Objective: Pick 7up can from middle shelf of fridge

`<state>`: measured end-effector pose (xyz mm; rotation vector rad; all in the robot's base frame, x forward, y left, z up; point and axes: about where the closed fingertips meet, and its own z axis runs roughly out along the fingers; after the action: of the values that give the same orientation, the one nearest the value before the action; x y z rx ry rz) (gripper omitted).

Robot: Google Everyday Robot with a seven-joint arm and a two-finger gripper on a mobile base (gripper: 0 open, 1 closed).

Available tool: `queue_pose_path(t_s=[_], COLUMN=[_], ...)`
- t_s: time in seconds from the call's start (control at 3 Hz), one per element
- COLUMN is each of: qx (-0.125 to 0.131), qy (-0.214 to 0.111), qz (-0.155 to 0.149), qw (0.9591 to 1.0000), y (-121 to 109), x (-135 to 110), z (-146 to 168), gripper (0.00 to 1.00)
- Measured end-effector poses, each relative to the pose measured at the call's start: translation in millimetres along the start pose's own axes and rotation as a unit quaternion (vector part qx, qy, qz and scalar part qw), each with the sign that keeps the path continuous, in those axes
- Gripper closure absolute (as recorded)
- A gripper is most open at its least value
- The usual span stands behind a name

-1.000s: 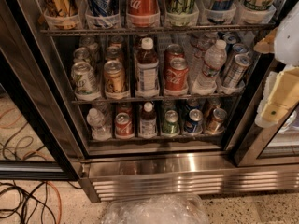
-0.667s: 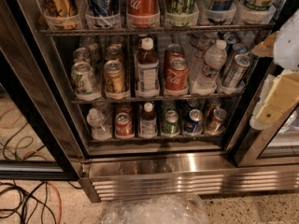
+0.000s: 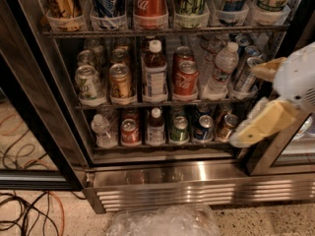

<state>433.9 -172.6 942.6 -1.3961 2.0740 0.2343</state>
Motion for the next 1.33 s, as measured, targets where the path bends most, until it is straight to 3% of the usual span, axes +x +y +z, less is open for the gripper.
queue_pose_path(t_s=[0.33, 0.67, 1.0, 1.33], qx=[0.012, 0.027, 0.051, 0.051], qy=[-0.076, -0.122, -0.136, -0.136], qz=[0.047, 0.075, 0.089, 0.089], qw=[0.996, 0.9893, 0.9854, 0.9854], y=[18, 44, 36, 36], x=[-16, -32, -37, -37], z=[25, 57, 63, 63], gripper=[0.0, 0.0, 0.0, 0.0])
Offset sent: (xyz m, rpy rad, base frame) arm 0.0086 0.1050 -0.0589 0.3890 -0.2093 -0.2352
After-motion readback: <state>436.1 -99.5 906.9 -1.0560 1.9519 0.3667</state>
